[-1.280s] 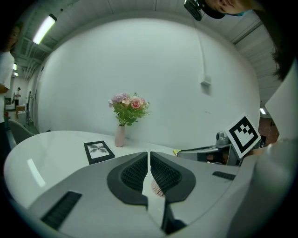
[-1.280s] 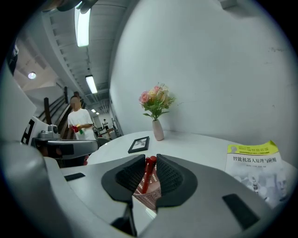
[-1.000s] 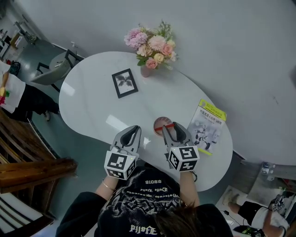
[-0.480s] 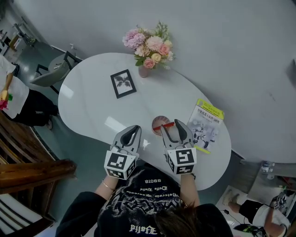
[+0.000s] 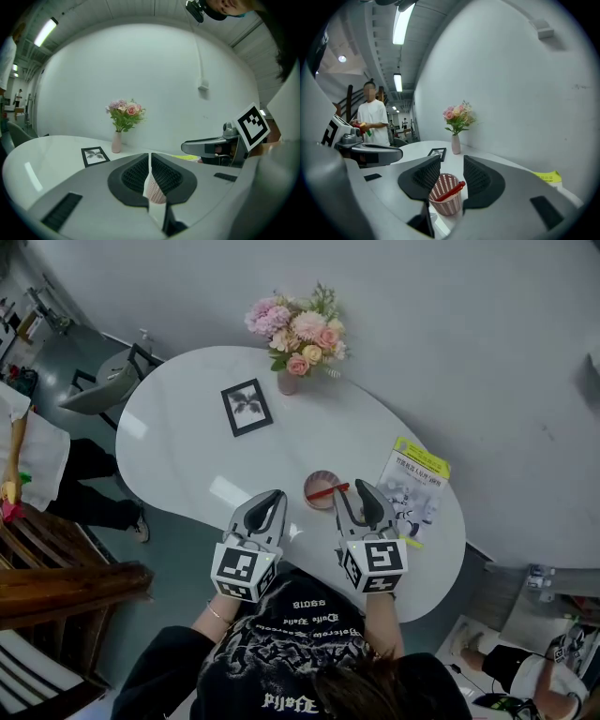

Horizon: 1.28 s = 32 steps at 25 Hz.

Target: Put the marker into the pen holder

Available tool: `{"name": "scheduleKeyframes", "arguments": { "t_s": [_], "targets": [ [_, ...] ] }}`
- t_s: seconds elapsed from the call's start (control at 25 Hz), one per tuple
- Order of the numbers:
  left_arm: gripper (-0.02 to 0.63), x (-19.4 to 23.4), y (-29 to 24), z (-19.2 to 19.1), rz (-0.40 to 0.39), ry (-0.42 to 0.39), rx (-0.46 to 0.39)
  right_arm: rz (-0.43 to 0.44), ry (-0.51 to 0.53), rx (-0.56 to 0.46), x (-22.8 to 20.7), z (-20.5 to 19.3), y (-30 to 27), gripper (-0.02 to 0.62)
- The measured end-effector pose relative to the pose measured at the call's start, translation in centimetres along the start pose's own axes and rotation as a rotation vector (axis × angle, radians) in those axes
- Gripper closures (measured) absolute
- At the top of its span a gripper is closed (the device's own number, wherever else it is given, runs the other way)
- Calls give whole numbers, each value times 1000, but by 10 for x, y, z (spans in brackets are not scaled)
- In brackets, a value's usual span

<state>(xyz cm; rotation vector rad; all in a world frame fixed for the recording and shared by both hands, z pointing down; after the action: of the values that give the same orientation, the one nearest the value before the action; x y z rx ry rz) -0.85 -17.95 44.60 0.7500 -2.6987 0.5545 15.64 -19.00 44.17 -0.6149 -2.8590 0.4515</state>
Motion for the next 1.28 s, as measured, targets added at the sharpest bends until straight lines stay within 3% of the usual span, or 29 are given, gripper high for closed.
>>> {"name": "scheduleKeyframes", "arguments": {
  "t_s": [0.16, 0.28, 0.6, 1.0, 1.28],
  "targets": [
    [571, -1, 2, 0, 10, 0, -11, -48, 1, 0, -4, -2, 4, 536],
    [572, -2, 1, 2, 8, -6, -14, -49, -3, -3, -4, 0, 3, 559],
    [571, -2, -4, 4, 4, -14, -7, -41, 28, 18, -3, 0, -1, 568],
    [571, -2, -11, 5, -11, -12, 2, -14, -13, 30, -3, -6, -4, 568],
    [571, 2, -12, 5, -4, -23, 1, -6, 26, 49, -2, -11, -7, 569]
  ]
}}
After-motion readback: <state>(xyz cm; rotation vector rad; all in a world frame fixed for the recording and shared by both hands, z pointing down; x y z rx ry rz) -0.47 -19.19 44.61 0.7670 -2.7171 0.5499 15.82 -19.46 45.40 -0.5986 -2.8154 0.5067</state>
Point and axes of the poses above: the fingertips, and each gripper's own axes: y backward along the fingers, x to its left, z out of its top, the point moved 5 cm from there along y, backward along the fingers, and after that the axes turned 13 degrees about y, right-handed, at the moved point
